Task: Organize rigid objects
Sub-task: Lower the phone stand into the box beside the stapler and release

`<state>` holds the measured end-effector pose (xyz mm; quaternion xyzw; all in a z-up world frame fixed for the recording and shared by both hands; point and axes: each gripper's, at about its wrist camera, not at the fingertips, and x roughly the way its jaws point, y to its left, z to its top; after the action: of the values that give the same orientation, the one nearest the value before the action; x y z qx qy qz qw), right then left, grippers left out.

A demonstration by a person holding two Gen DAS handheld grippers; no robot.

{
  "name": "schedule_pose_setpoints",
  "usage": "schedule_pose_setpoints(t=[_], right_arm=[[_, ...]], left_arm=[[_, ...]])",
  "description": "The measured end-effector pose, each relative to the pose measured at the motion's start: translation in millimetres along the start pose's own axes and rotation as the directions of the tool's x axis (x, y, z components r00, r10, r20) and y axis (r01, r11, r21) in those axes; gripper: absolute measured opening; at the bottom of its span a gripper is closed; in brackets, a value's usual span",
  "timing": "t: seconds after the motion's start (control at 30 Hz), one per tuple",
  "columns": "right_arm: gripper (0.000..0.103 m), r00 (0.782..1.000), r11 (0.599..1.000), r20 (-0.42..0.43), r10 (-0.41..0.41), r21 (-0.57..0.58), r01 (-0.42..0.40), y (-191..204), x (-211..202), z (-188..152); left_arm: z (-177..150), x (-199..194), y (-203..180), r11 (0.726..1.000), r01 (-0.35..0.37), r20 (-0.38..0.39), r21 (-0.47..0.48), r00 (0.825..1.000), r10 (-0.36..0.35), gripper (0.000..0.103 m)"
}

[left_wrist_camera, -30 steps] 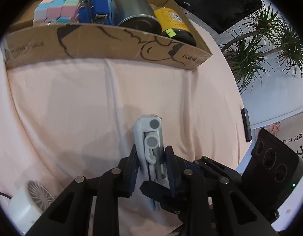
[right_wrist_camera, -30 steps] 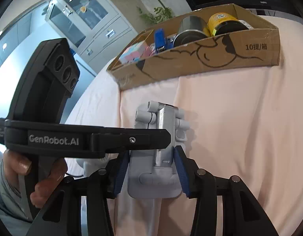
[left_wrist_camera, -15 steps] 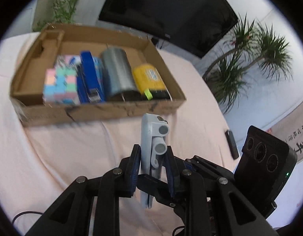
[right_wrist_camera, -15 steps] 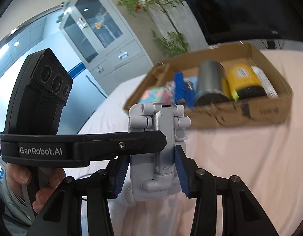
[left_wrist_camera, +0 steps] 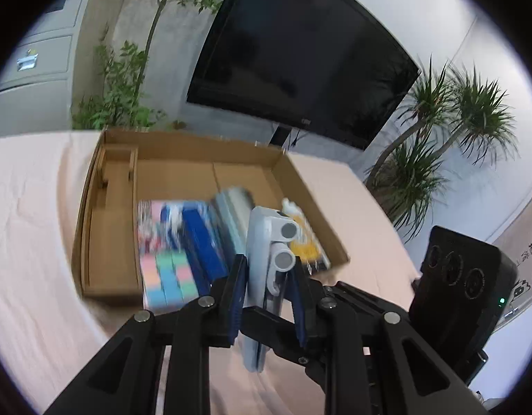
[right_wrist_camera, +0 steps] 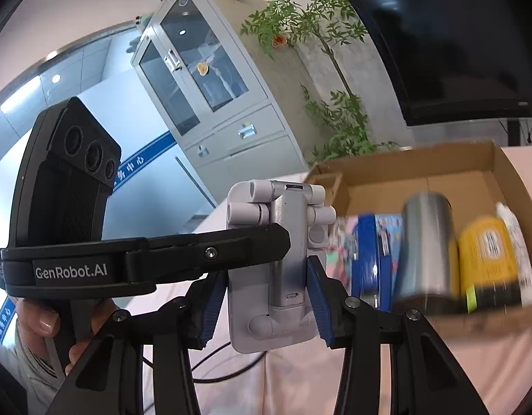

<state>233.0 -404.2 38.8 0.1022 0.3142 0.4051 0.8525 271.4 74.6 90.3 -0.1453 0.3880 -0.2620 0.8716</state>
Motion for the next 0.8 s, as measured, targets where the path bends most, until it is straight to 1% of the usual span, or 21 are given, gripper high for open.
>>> schedule_pose_setpoints(t=[0.13, 0.2, 0.27, 0.33, 0.43, 0.53, 0.6, 0.67, 0.73, 0.77, 0.8], right_arm=[[0.044, 1.000, 1.000, -0.021, 0.013, 0.025, -0.013, -15.9, 26.0, 46.1], [0.044, 0.998, 0.999, -0.060, 0.005, 0.031, -0.004, -27.6, 47.9, 72.7], [0.044, 0.995, 0.998, -0.099, 0.004, 0.059, 0.002, -41.5, 67.1, 92.4], [0.044, 0.992, 0.996, -0.128, -0.006, 0.083, 0.017, -54.5, 85.8, 101.2], [0.044, 0.977, 0.989, -0.211, -0.010, 0.145, 0.041, -80.5, 125.2, 102.4], [0.044, 0.960, 0.984, -0.278, -0.001, 0.169, 0.050, -94.1, 154.9, 92.4], [0.044, 0.945, 0.982, -0.327, 0.004, 0.182, 0.059, -101.2, 176.7, 86.3], [0.044, 0.929, 0.980, -0.371, 0.005, 0.189, 0.070, -104.9, 195.6, 81.9], [0.044, 0.911, 0.978, -0.412, -0.016, 0.182, 0.099, -107.5, 210.2, 76.1], [0.044, 0.901, 0.979, -0.432, -0.039, 0.165, 0.122, -108.8, 217.1, 72.1], [0.044, 0.897, 0.979, -0.437, -0.063, 0.145, 0.140, -109.1, 219.0, 70.7]], left_arm=[[45.1, 15.9, 18.6, 1.000, 0.001, -0.010, -0.005, 1.000, -0.001, 0.022], [68.1, 29.1, 31.0, 1.000, 0.023, -0.032, -0.008, 0.999, -0.023, 0.021], [80.1, 43.8, 45.2, 0.999, 0.037, -0.061, -0.024, 0.997, -0.038, 0.021], [86.5, 61.5, 64.0, 0.997, 0.053, -0.090, -0.063, 0.994, -0.059, 0.021], [84.4, 92.4, 98.3, 0.990, 0.048, -0.145, -0.136, 0.987, -0.068, 0.021], [75.5, 109.3, 126.9, 0.979, 0.042, -0.172, -0.200, 0.982, -0.077, 0.021], [71.1, 118.5, 146.2, 0.971, 0.032, -0.193, -0.238, 0.978, -0.080, 0.021], [67.1, 128.4, 165.7, 0.956, 0.029, -0.218, -0.293, 0.971, -0.097, 0.021], [64.3, 138.1, 176.8, 0.947, 0.032, -0.238, -0.321, 0.965, -0.113, 0.021], [61.5, 143.5, 182.1, 0.940, 0.040, -0.247, -0.340, 0.960, -0.130, 0.021], [60.3, 146.6, 186.3, 0.932, 0.053, -0.243, -0.358, 0.959, -0.148, 0.021]])
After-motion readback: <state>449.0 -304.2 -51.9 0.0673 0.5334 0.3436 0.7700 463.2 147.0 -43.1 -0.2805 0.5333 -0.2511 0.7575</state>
